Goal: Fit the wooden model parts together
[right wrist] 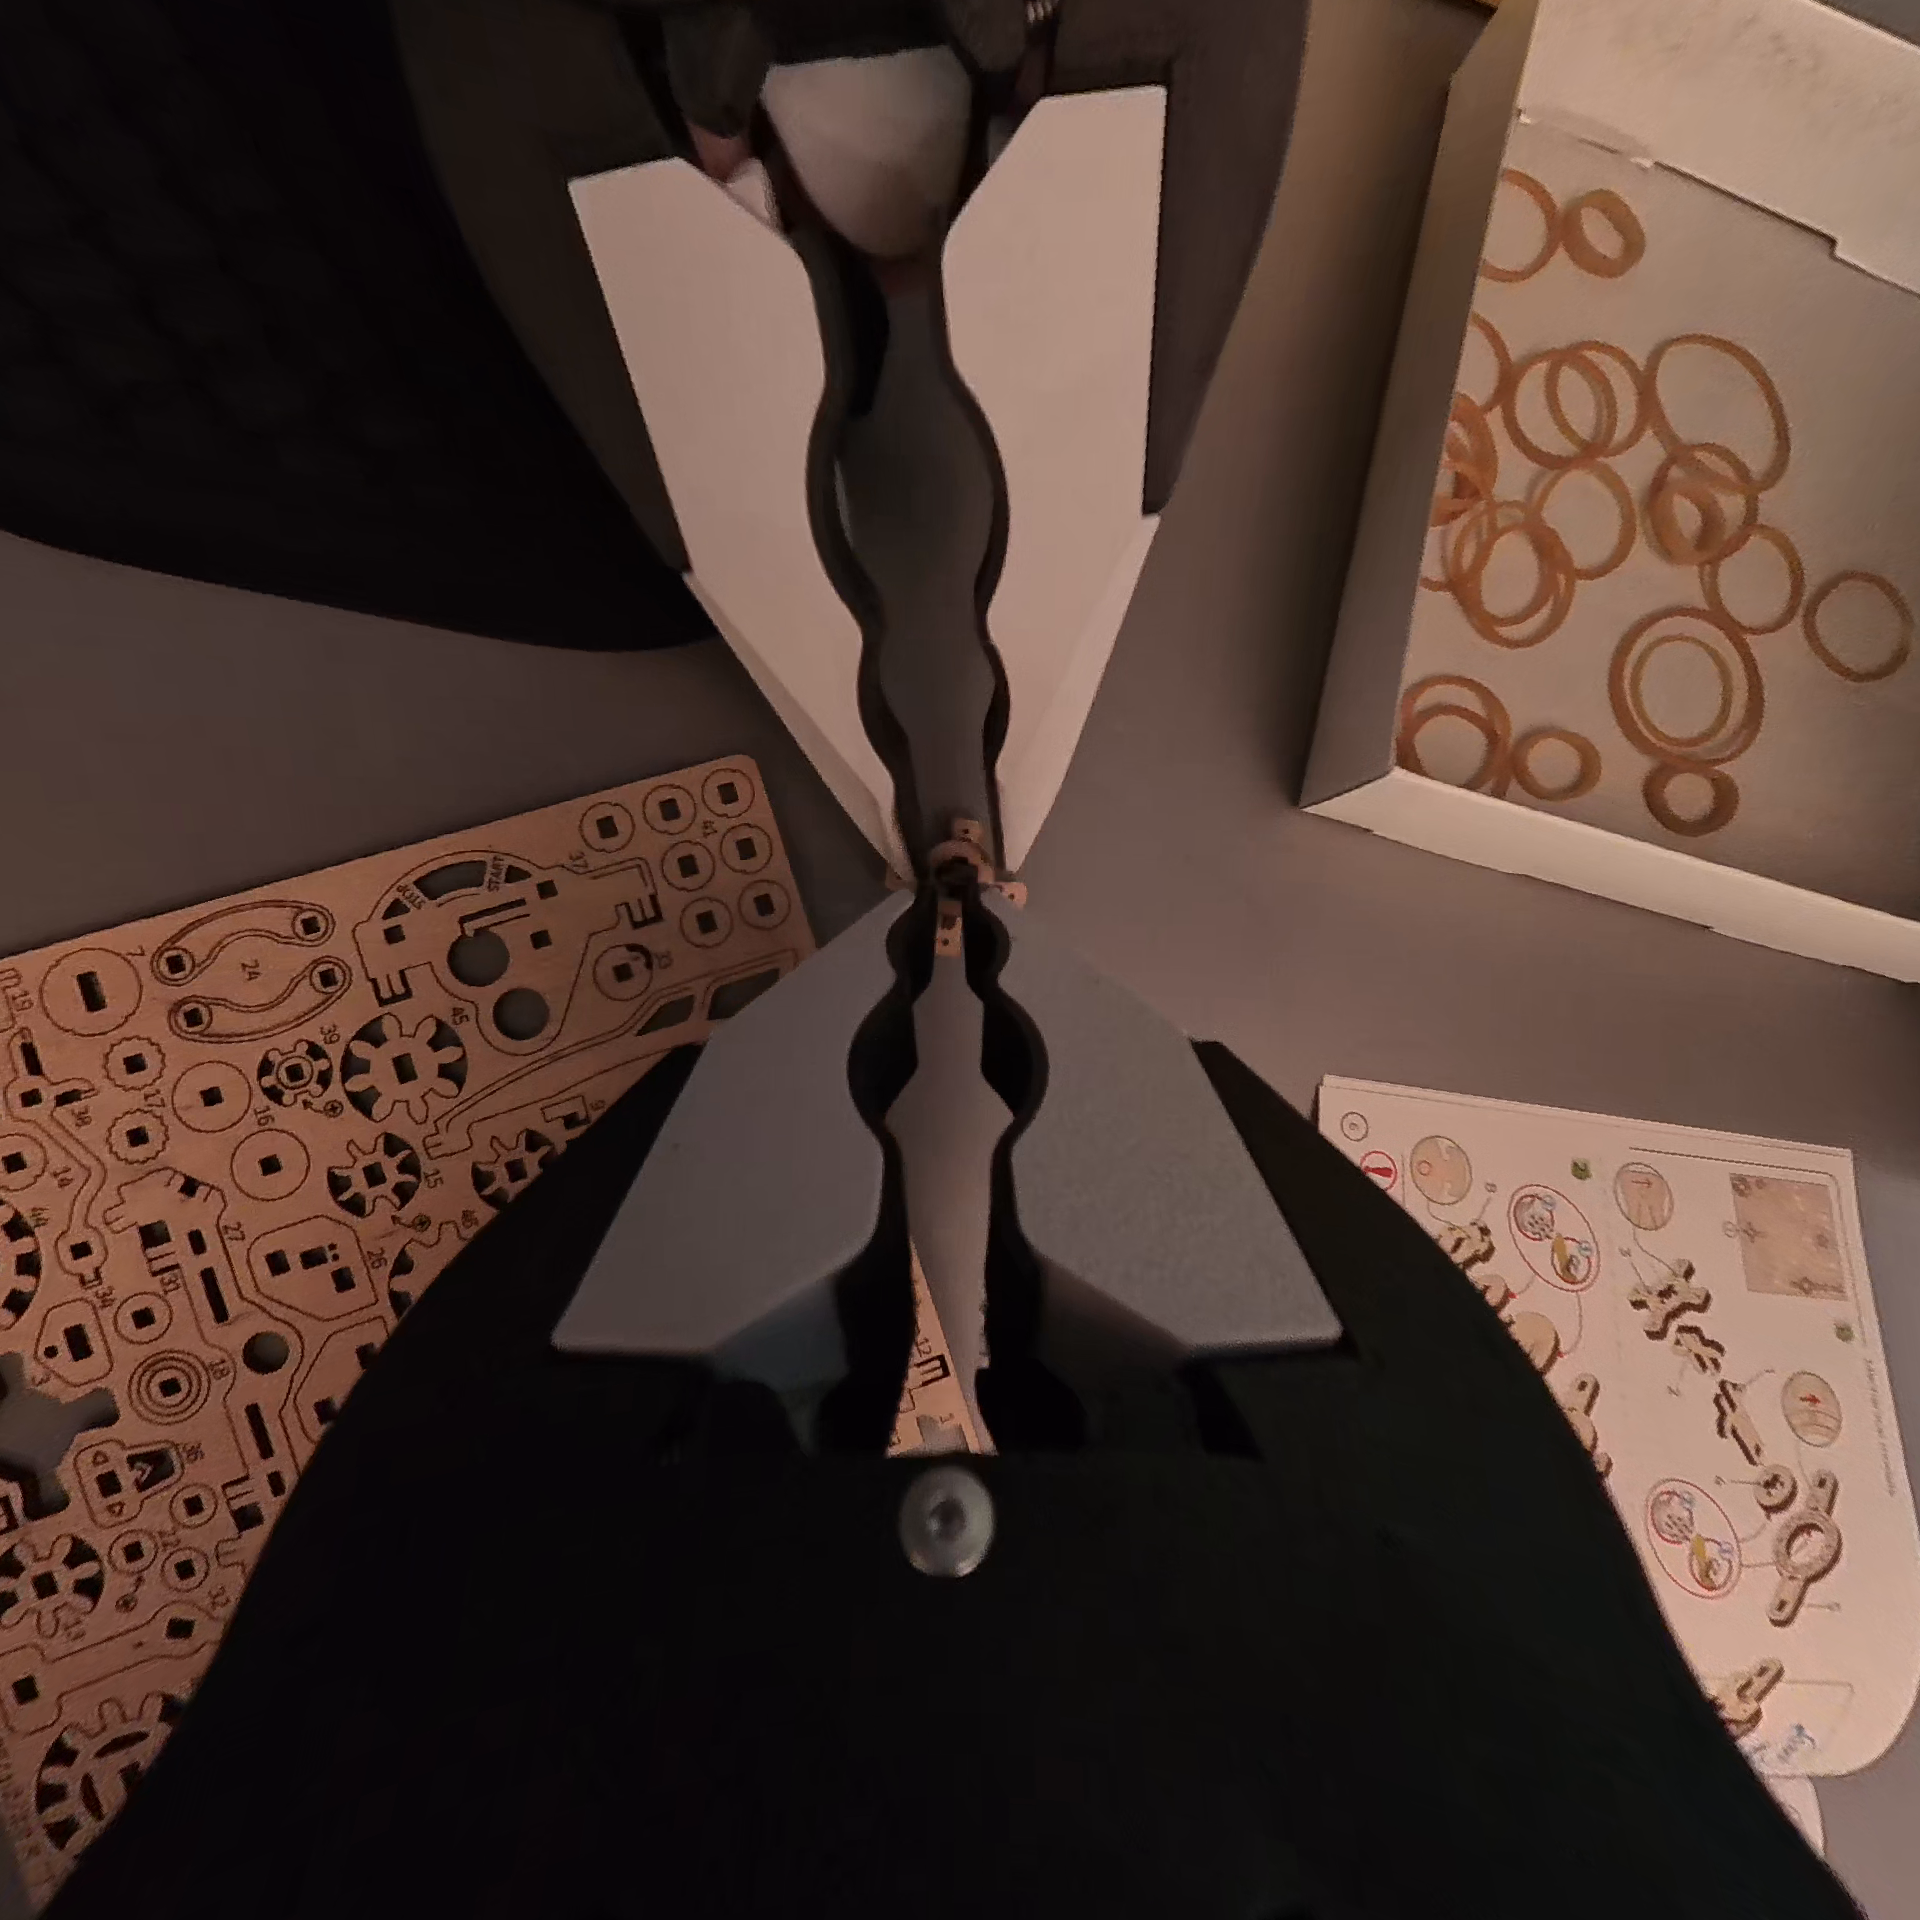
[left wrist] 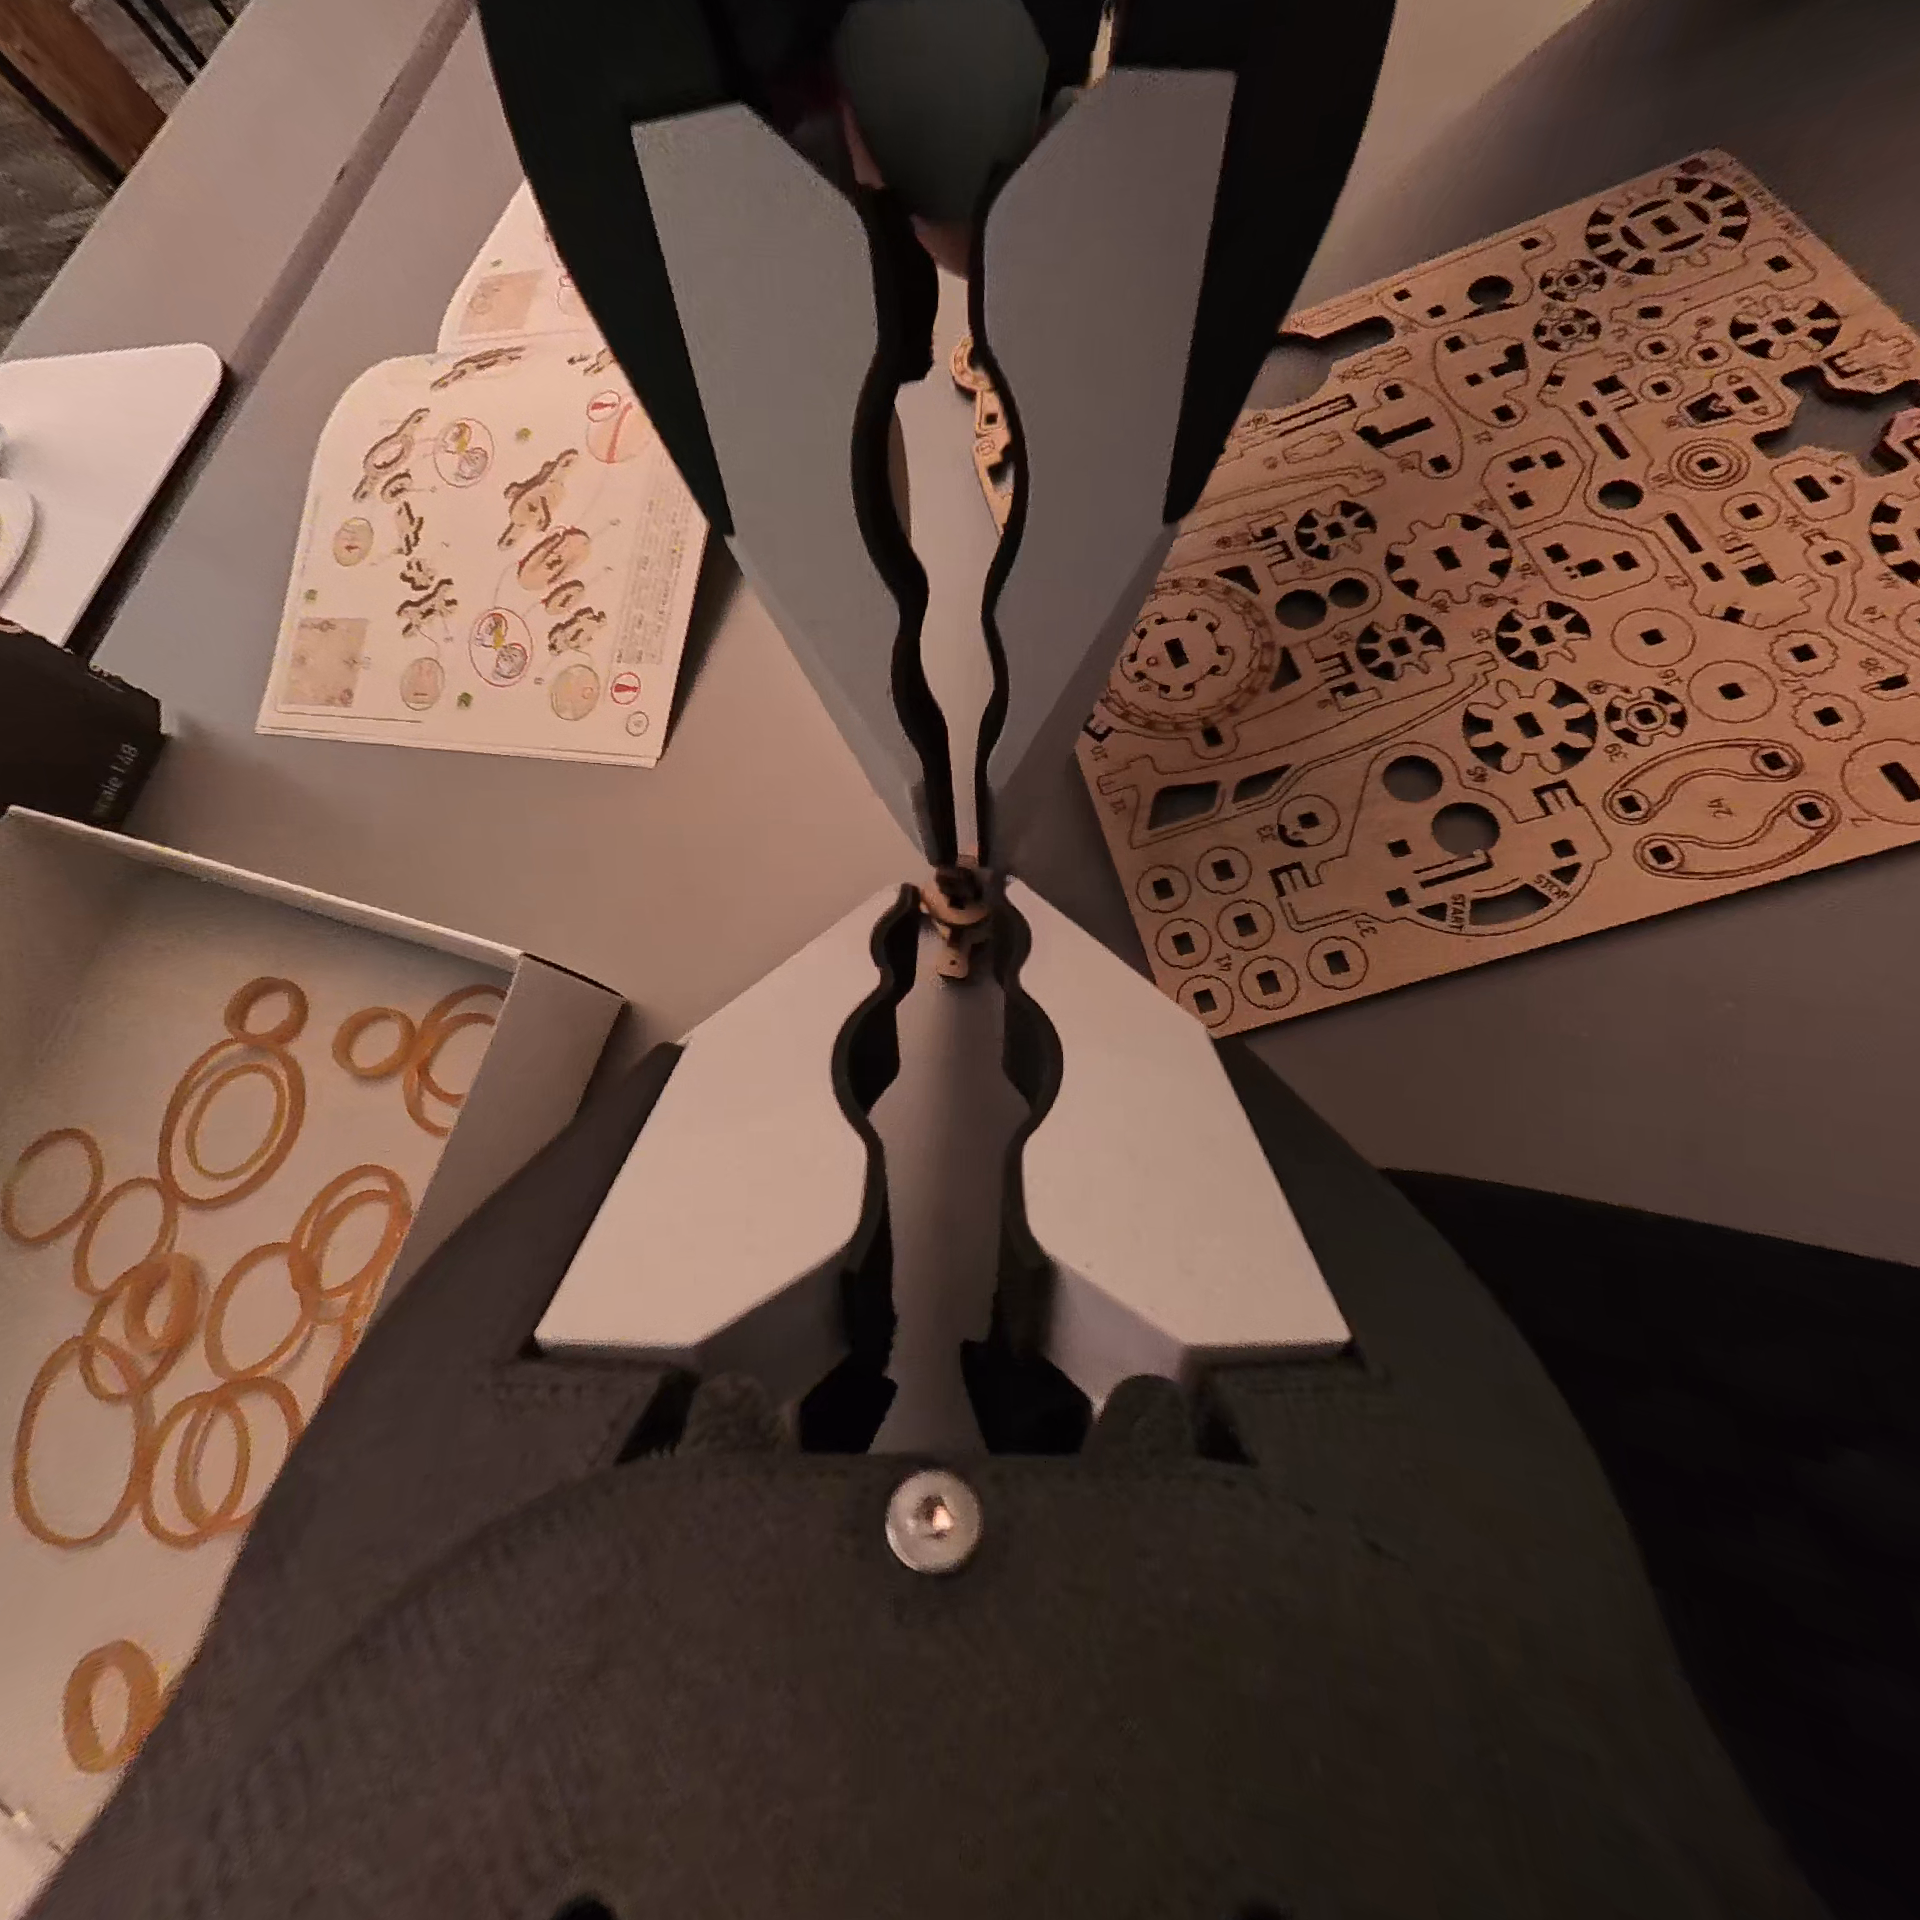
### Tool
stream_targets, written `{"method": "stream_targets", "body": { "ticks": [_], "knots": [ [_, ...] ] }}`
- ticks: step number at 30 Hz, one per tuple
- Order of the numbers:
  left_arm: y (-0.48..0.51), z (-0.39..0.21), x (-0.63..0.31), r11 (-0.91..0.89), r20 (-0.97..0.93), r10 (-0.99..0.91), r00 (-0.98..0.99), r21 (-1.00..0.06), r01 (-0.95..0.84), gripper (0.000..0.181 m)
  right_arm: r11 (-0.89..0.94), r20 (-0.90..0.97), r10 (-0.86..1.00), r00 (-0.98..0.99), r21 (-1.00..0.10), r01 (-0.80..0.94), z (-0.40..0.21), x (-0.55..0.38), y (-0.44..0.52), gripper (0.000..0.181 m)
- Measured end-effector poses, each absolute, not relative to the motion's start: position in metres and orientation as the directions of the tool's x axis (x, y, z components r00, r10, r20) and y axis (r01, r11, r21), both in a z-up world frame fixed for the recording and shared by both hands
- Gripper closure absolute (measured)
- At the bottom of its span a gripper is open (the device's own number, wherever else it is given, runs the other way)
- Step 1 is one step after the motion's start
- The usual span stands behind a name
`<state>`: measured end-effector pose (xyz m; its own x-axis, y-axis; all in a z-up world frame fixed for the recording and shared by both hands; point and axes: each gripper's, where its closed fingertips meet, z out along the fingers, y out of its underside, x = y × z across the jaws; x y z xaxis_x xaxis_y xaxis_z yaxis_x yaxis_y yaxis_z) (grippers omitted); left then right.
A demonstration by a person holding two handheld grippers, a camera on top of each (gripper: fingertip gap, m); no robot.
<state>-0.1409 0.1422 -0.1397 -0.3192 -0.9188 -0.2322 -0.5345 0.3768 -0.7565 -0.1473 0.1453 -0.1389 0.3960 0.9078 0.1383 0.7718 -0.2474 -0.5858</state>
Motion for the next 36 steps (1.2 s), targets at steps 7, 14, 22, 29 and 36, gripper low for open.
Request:
{"method": "stream_targets", "body": {
  "ticks": [7, 14, 22, 29, 36],
  "knots": [
    [0.1399, -0.1395, -0.1419, 0.365, -0.207, -0.919, -0.334, -0.764, -0.532, 0.168, -0.242, 0.138, 0.912, 0.385, -0.578, 0.780, -0.1403, -0.1463, 0.1462, 0.178],
    [0.1393, -0.1361, -0.1457, 0.367, -0.206, -0.918, -0.339, -0.766, -0.527, 0.170, -0.239, 0.133, 0.915, 0.380, -0.579, 0.780, -0.1402, -0.1461, 0.1460, 0.179],
    [0.1385, -0.1411, -0.1439, 0.368, -0.205, -0.918, -0.339, -0.762, -0.534, 0.169, -0.237, 0.120, 0.920, 0.372, -0.586, 0.775, -0.1413, -0.1494, 0.1445, 0.178],
    [0.1381, -0.1413, -0.1438, 0.393, -0.234, -0.909, -0.343, -0.755, -0.525, 0.170, -0.259, 0.096, 0.919, 0.382, -0.584, 0.770, -0.1419, -0.1486, 0.1443, 0.178],
    [0.1371, -0.1415, -0.1428, 0.391, -0.238, -0.911, -0.335, -0.755, -0.527, 0.170, -0.255, 0.116, 0.920, 0.375, -0.550, 0.795, -0.1426, -0.1467, 0.1454, 0.181]
  ]
}}
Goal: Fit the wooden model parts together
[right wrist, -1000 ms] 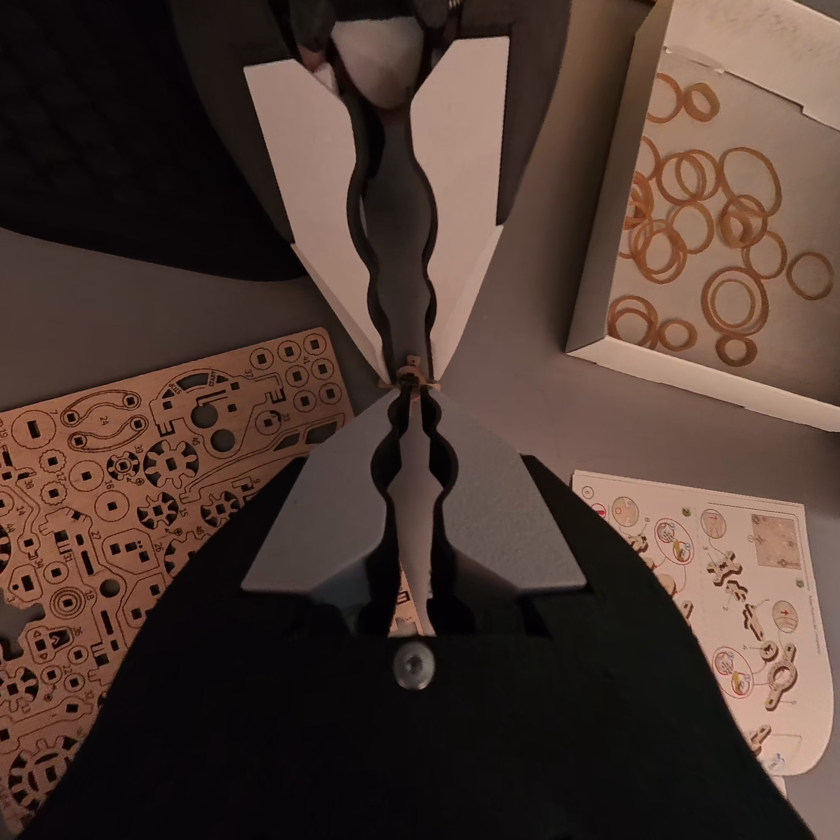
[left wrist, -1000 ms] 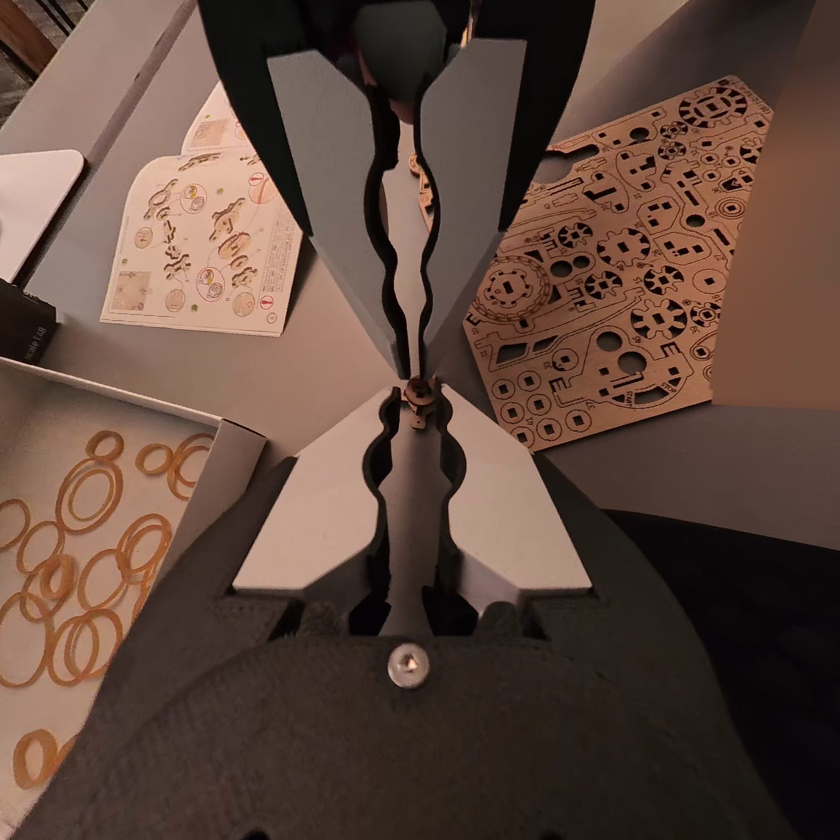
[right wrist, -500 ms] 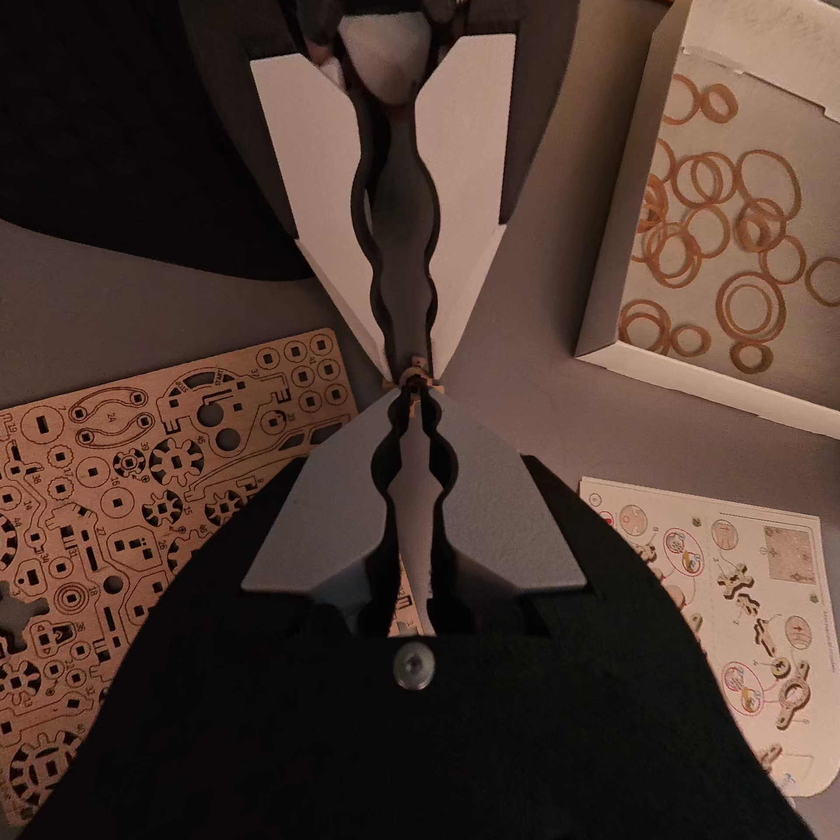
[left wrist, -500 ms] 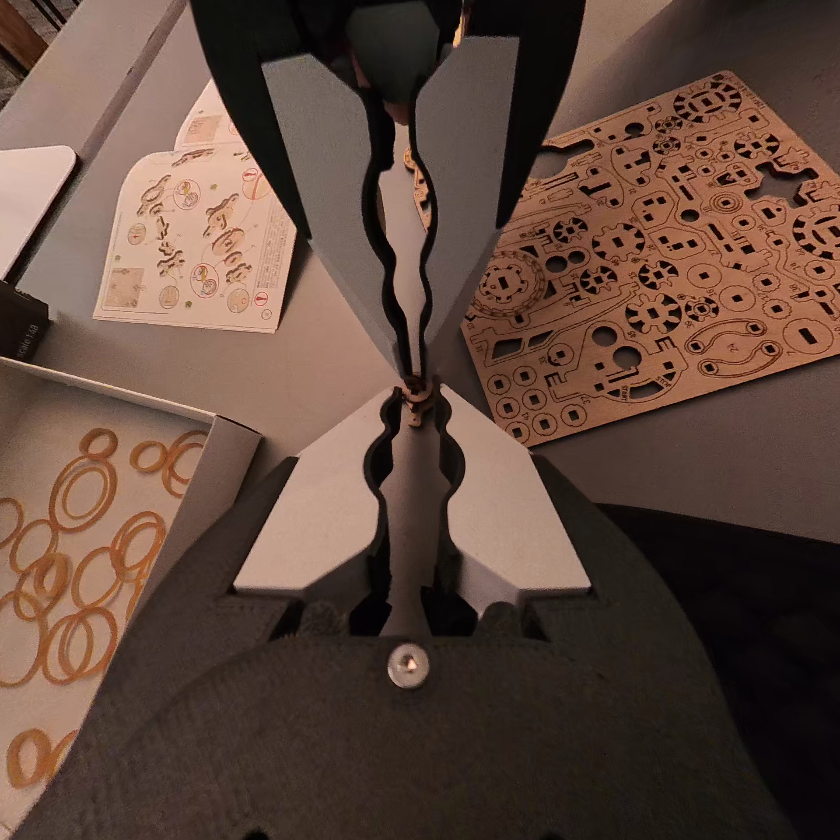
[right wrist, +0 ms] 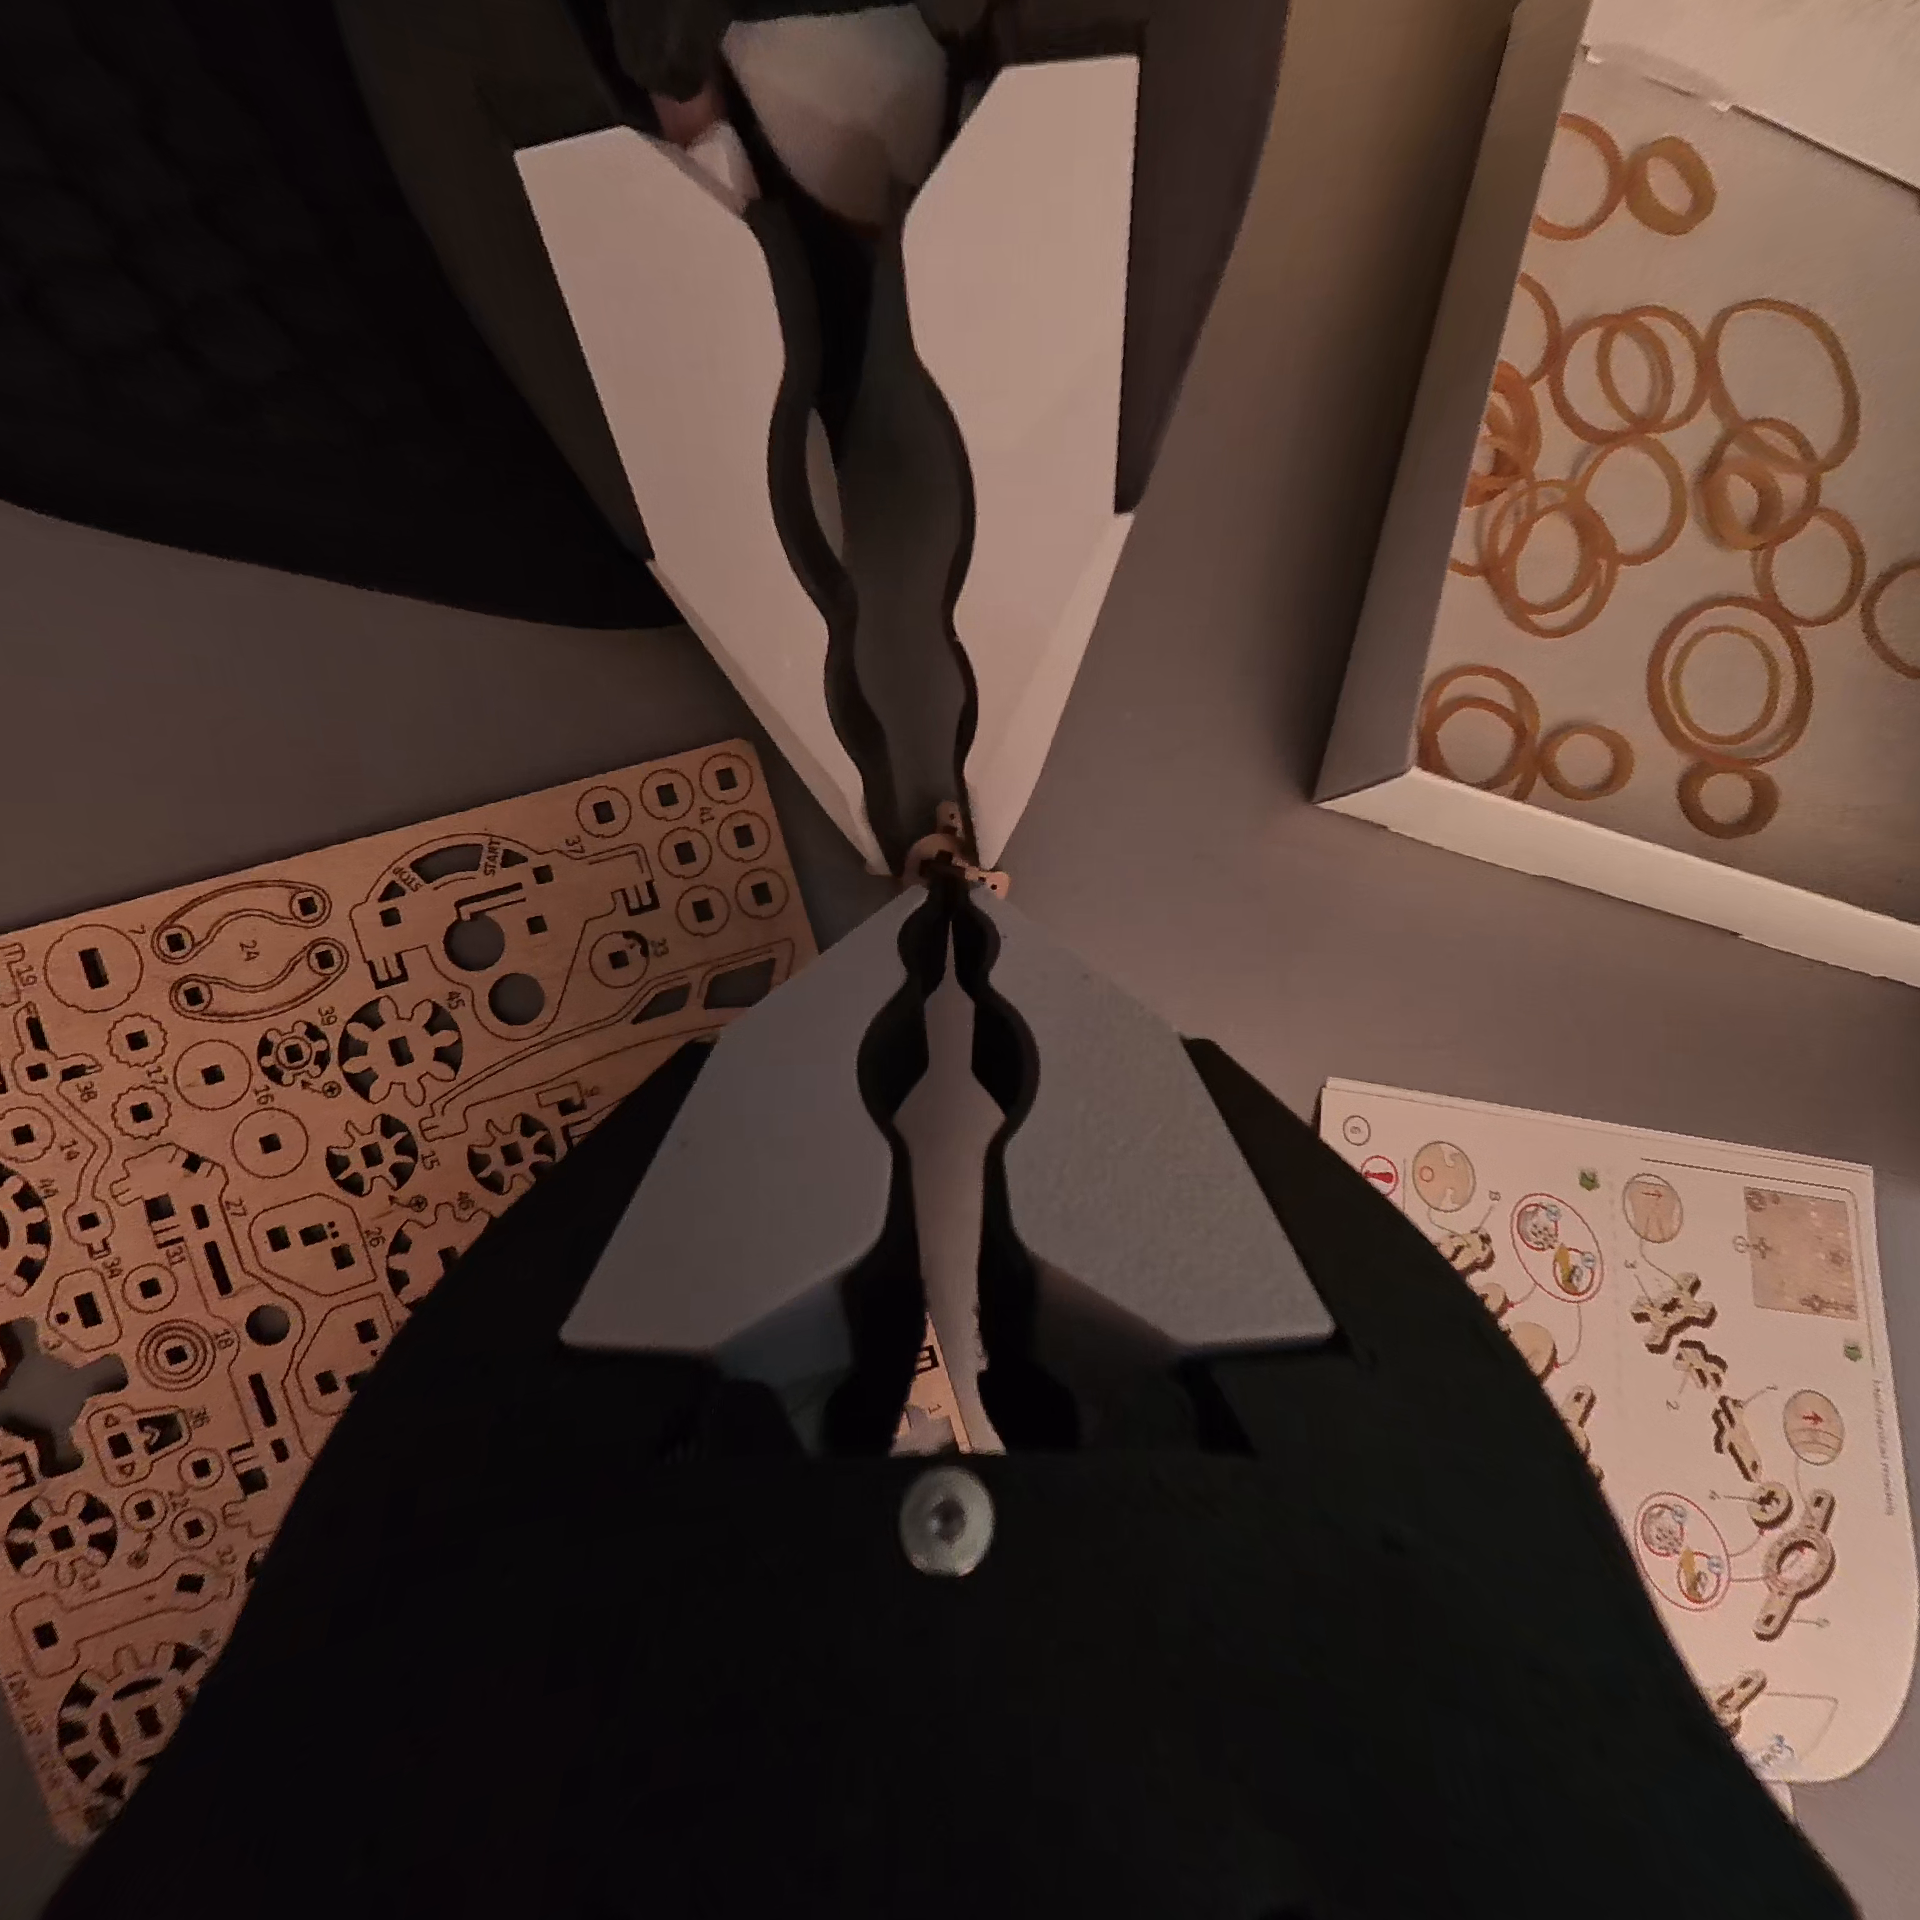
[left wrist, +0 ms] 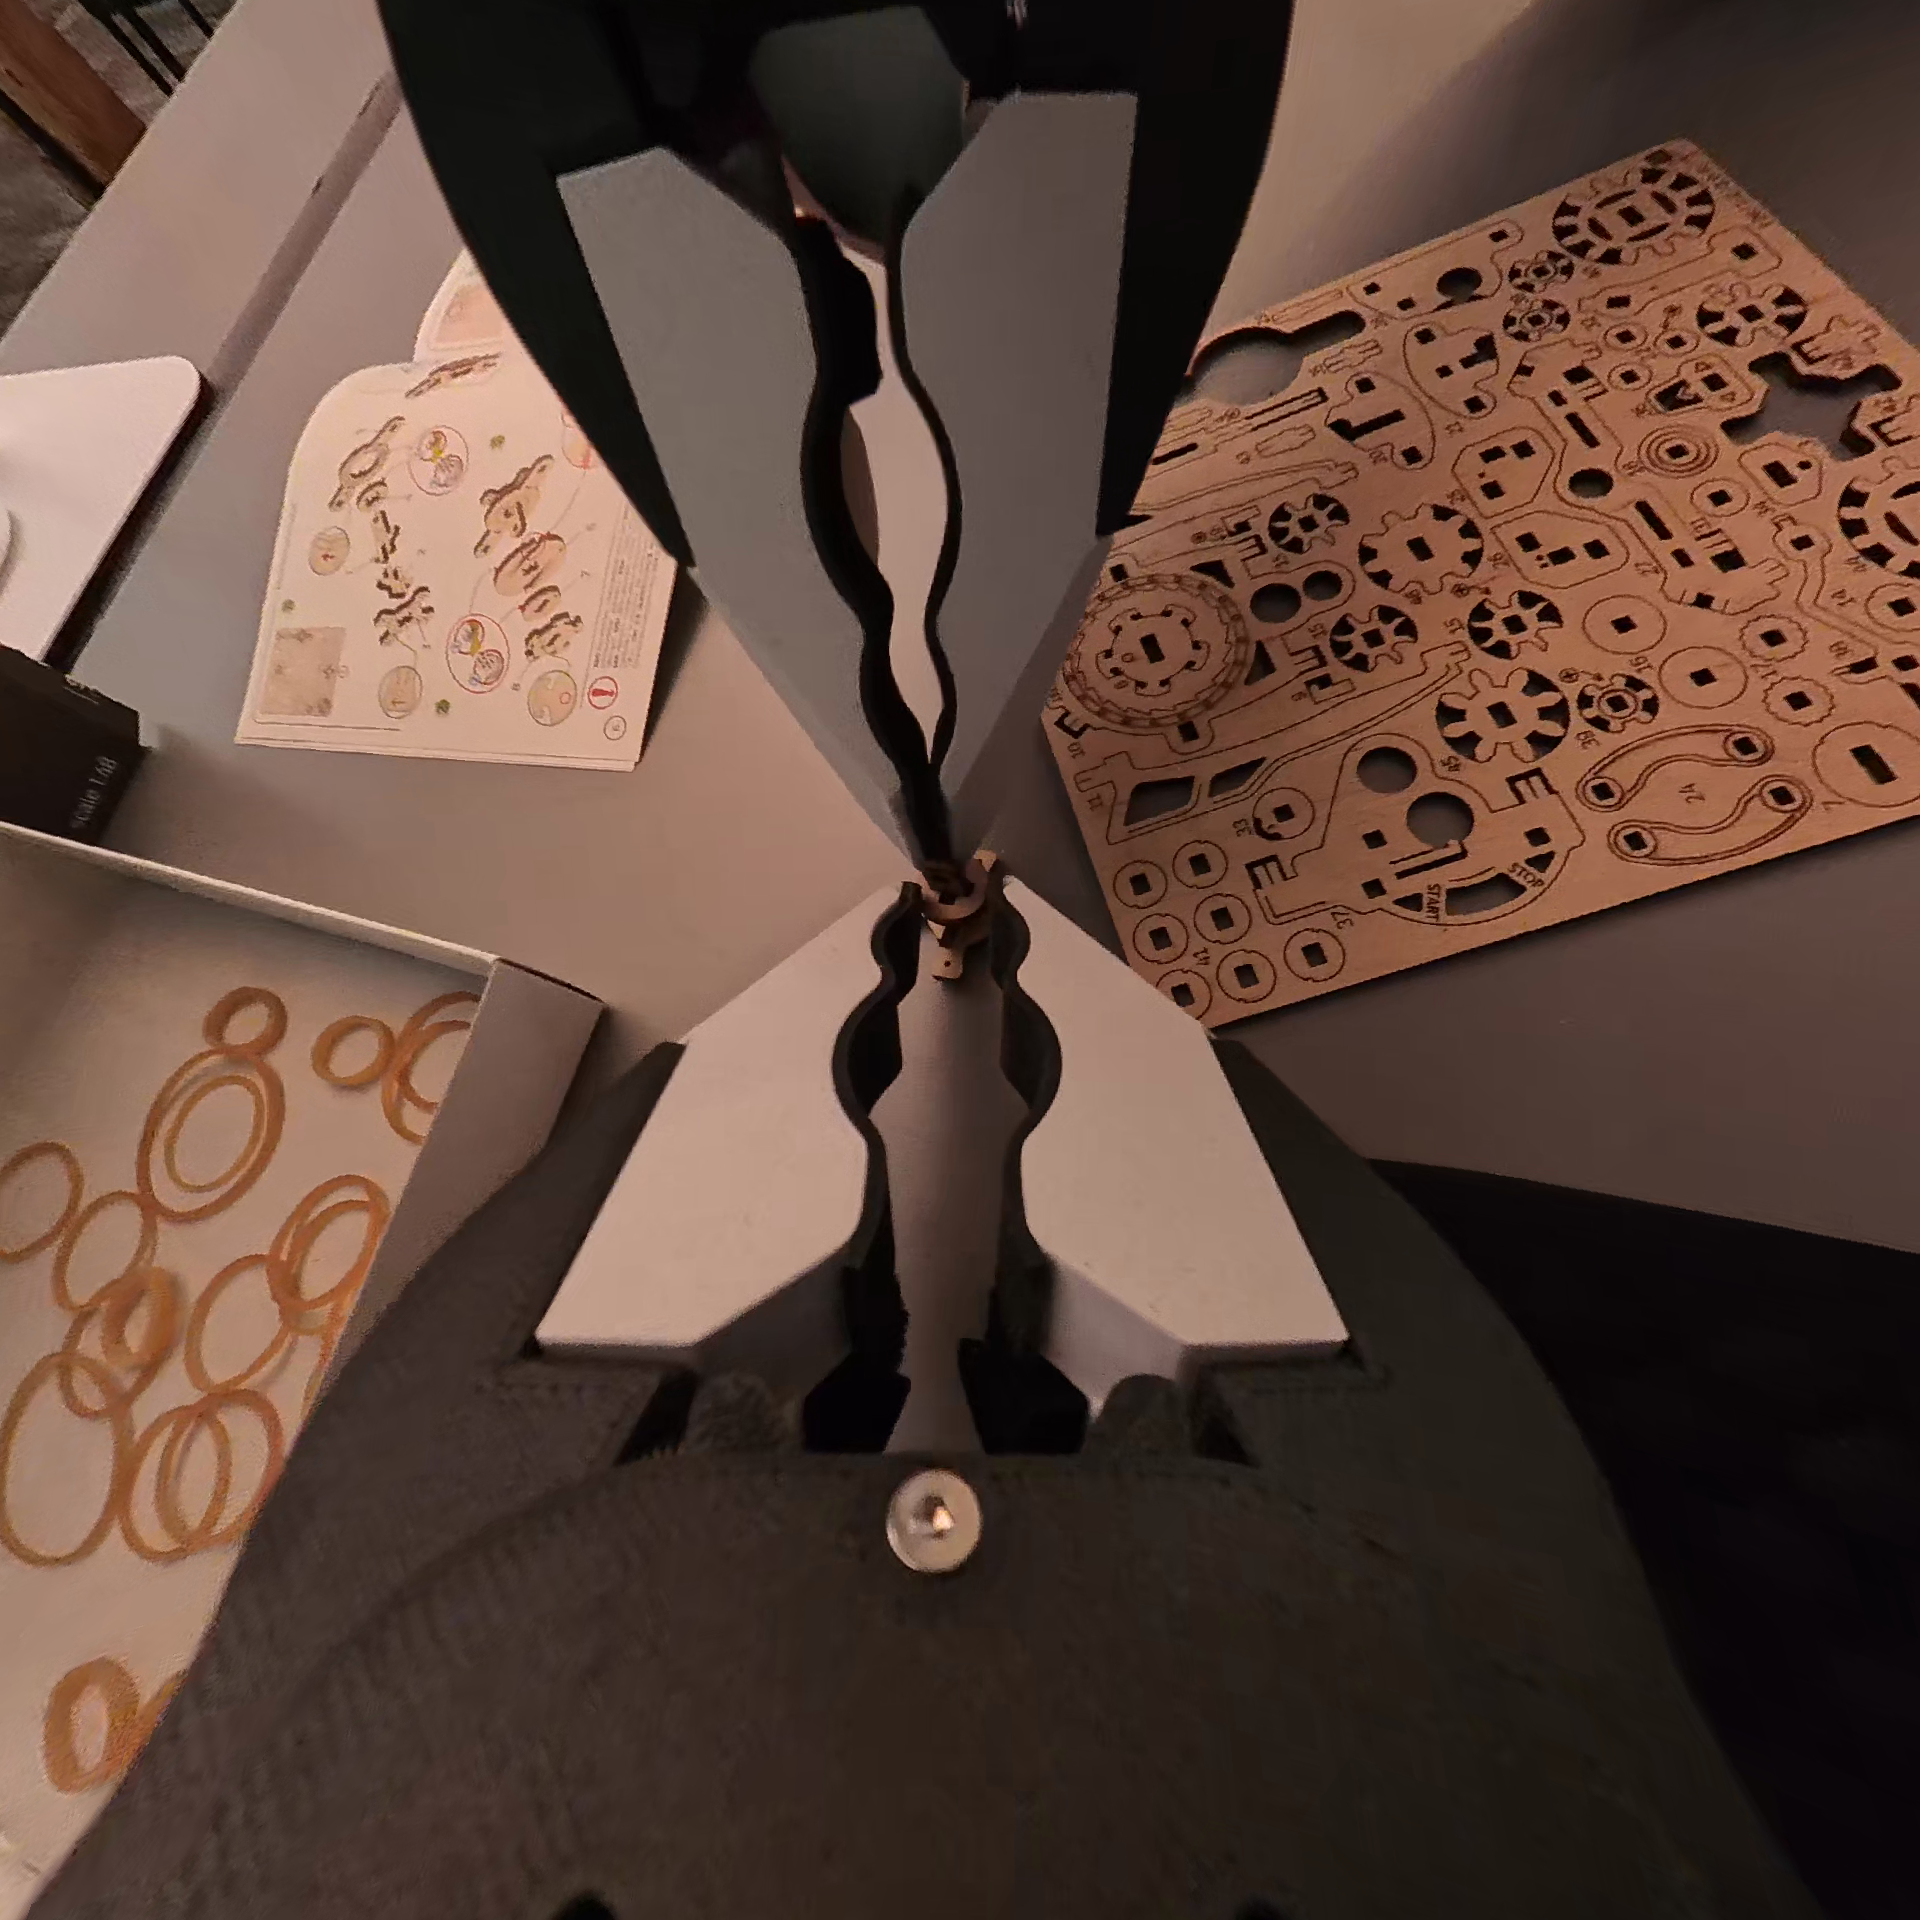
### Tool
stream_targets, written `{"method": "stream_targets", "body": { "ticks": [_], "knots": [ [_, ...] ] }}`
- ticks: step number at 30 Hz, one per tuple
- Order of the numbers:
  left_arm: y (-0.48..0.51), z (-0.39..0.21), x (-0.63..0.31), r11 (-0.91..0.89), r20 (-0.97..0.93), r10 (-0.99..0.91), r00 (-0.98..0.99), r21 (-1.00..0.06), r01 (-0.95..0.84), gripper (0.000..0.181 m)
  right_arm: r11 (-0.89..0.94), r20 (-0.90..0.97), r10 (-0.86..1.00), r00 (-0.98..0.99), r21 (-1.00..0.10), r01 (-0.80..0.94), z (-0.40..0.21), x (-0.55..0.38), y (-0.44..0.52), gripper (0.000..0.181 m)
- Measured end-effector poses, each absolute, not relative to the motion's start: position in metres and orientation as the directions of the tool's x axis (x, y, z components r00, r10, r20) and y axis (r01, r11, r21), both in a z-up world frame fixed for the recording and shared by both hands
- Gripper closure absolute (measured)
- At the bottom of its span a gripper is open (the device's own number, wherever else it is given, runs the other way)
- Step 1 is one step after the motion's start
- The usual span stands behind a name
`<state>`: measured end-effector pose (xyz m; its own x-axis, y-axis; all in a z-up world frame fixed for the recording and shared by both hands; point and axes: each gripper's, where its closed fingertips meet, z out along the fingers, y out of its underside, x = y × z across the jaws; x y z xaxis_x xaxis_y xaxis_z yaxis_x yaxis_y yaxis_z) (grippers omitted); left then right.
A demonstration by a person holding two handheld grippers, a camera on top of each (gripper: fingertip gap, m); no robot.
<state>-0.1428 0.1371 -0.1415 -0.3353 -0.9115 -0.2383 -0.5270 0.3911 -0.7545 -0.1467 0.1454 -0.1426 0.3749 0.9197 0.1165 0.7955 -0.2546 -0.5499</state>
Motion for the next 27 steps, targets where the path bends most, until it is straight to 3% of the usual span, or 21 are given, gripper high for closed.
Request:
{"method": "stream_targets", "body": {
  "ticks": [27],
  "knots": [
    [0.1360, -0.1426, -0.1449, 0.437, -0.298, -0.895, -0.330, -0.732, -0.523, 0.171, -0.266, 0.099, 0.929, 0.356, -0.490, 0.830, -0.1441, -0.1479, 0.1435, 0.181]
  ]
}}
